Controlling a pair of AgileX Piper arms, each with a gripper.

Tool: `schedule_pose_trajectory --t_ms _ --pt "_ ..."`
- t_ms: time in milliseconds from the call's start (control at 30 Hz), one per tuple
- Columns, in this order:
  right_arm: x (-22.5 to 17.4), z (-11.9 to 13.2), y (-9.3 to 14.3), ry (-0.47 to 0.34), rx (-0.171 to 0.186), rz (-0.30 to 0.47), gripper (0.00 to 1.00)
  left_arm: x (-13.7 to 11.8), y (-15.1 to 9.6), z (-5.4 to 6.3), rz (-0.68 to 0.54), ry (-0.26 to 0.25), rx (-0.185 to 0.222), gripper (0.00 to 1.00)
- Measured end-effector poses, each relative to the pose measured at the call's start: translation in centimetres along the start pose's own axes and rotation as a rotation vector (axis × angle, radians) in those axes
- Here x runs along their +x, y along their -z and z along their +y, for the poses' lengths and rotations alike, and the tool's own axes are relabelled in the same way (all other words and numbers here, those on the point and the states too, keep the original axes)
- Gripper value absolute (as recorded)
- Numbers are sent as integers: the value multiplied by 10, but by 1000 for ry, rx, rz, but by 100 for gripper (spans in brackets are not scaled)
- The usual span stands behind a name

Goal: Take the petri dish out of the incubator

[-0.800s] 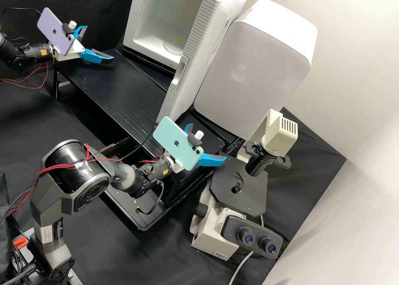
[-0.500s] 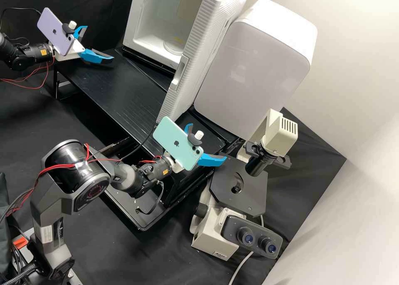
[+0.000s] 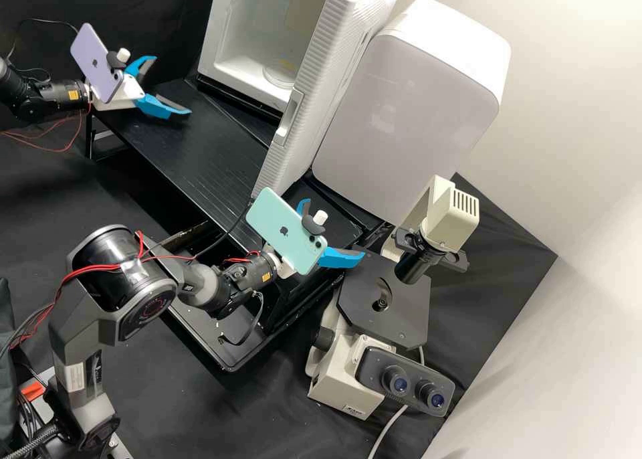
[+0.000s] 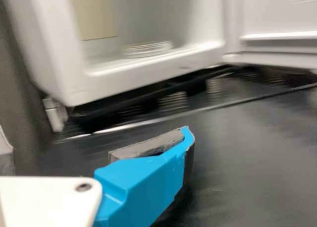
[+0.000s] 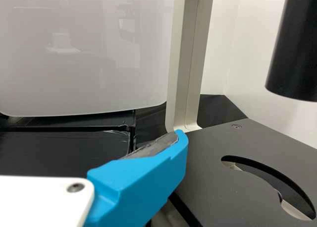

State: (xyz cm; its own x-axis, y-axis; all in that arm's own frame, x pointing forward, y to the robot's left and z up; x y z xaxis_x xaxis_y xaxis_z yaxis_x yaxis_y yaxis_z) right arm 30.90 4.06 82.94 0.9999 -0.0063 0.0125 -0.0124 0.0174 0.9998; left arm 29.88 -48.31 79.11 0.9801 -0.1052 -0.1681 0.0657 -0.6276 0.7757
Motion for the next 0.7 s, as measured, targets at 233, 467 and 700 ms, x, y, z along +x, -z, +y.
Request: schedule_pose_trajectory --t_ms 233,467,700 --pt "0 0 0 0 0 0 100 -5 -34 -6 -171 31 -6 100" --pt "0 0 0 0 0 0 100 -8 -55 -9 -279 36 33 100" --pt "0 0 0 0 0 0 100 -7 -65 -7 -329 26 51 100"
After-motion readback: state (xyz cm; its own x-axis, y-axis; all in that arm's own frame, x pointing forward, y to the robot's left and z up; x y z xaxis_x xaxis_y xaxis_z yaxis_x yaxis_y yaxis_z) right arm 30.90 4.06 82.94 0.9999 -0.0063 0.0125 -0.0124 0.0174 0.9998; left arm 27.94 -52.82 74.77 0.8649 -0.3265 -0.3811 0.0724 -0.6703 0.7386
